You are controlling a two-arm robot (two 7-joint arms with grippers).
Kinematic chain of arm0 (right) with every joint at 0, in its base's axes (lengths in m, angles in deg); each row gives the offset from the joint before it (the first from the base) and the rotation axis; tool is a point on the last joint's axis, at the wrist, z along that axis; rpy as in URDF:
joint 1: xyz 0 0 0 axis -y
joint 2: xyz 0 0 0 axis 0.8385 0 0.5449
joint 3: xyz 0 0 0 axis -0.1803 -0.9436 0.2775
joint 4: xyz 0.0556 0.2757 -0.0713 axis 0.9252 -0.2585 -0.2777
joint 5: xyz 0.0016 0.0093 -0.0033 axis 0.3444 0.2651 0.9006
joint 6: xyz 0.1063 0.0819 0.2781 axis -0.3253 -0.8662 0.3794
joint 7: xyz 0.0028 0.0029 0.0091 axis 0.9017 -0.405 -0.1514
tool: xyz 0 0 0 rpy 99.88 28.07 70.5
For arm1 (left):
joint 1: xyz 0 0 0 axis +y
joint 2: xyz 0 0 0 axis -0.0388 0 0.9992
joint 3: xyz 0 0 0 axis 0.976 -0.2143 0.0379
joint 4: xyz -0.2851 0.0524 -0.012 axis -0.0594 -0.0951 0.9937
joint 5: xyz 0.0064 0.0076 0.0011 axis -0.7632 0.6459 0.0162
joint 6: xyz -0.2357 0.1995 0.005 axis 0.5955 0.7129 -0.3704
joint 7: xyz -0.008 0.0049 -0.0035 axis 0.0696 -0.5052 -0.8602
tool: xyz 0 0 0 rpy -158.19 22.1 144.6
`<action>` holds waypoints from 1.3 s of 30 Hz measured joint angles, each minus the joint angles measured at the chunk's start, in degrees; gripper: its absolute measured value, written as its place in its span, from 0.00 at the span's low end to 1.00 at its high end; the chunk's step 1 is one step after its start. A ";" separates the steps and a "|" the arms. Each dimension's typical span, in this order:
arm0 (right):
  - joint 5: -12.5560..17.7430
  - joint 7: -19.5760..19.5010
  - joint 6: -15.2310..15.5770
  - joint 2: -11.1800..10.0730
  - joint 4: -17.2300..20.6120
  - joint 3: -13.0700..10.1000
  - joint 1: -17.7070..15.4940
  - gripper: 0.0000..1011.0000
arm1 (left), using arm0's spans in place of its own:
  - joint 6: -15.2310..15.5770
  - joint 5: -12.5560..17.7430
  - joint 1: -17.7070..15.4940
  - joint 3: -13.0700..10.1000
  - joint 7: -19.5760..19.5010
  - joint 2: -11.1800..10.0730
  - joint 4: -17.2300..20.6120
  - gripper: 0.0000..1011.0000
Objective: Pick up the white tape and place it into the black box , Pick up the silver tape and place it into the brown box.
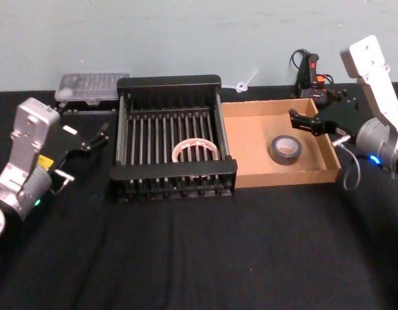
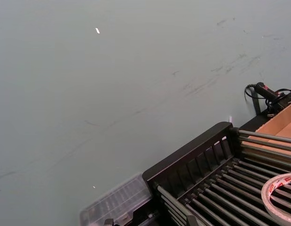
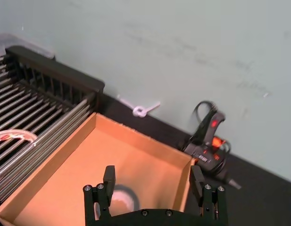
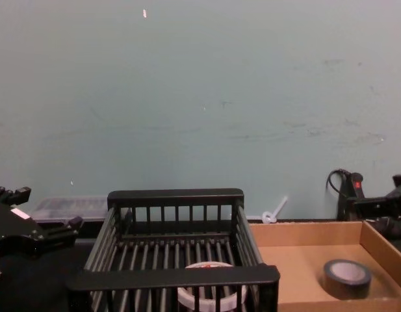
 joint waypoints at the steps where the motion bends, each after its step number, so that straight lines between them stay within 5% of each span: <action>1: -0.36 -0.26 -0.99 -0.07 0.24 -0.16 -0.47 0.99 | 0.00 0.00 0.00 0.00 0.00 0.00 0.00 0.99; 11: -5.53 -6.11 -14.12 -0.29 3.04 -2.67 -8.90 0.99 | 0.00 0.00 0.00 0.00 0.00 0.00 0.00 0.99; 16: -7.63 -8.52 -17.90 0.65 2.27 -3.11 -11.35 0.99 | 0.00 0.00 0.00 0.00 0.00 0.00 0.00 0.99; 30: -9.22 -9.23 -19.73 3.20 -0.49 -4.64 -12.65 0.99 | 0.00 0.00 0.00 0.00 0.00 0.00 0.00 0.99; 39: -9.19 -9.15 -19.68 3.05 -0.50 -4.52 -12.60 0.99 | 0.00 0.00 0.00 0.00 0.00 0.00 0.00 0.99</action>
